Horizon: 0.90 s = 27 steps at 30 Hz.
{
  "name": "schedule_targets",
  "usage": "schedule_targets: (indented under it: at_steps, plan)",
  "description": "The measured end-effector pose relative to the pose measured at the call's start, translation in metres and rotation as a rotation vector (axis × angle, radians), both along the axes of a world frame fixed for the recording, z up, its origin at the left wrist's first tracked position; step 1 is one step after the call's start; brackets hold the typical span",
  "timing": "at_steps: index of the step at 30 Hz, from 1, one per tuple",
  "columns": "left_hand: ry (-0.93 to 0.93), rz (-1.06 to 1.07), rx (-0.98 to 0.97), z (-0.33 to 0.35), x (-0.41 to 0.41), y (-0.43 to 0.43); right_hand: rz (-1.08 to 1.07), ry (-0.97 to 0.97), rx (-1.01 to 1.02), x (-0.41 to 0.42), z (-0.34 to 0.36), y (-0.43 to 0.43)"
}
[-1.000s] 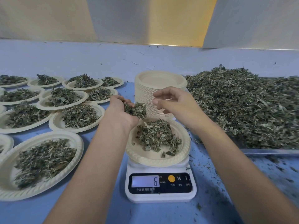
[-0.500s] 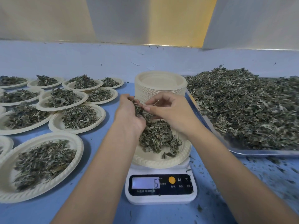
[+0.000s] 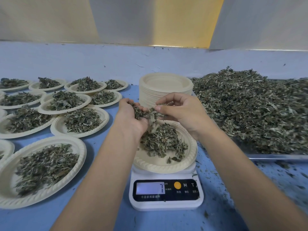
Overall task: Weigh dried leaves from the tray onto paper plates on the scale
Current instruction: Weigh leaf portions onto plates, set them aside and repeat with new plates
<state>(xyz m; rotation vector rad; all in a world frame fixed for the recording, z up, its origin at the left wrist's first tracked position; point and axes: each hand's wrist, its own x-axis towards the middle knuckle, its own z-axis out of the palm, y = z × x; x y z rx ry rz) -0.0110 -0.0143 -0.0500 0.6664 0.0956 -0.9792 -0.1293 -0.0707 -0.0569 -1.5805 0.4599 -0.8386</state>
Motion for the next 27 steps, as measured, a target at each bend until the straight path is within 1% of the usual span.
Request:
schedule_targets:
  at_steps: [8, 12, 15, 17, 21, 27]
  plan:
    - [0.001, -0.009, 0.013, -0.002, 0.0, 0.001, 0.017, -0.042, 0.048, -0.002, 0.001, -0.003]
    - [-0.028, -0.013, 0.042, 0.0, -0.004, 0.001, 0.056, -0.11, 0.113, 0.0, 0.0, -0.003]
    - [-0.032, -0.024, 0.021, 0.004, -0.01, 0.0, 0.068, -0.17, 0.157, 0.004, -0.001, 0.0]
    - [-0.009, -0.045, 0.002, 0.006, -0.013, 0.001, 0.04, -0.171, 0.122, 0.006, -0.002, 0.003]
    - [0.069, -0.074, -0.027, 0.013, -0.017, 0.003, -0.047, -0.133, -0.025, 0.009, -0.001, 0.01]
    - [0.09, -0.066, -0.071, 0.029, -0.019, -0.003, -0.085, -0.21, 0.011, 0.012, 0.008, 0.011]
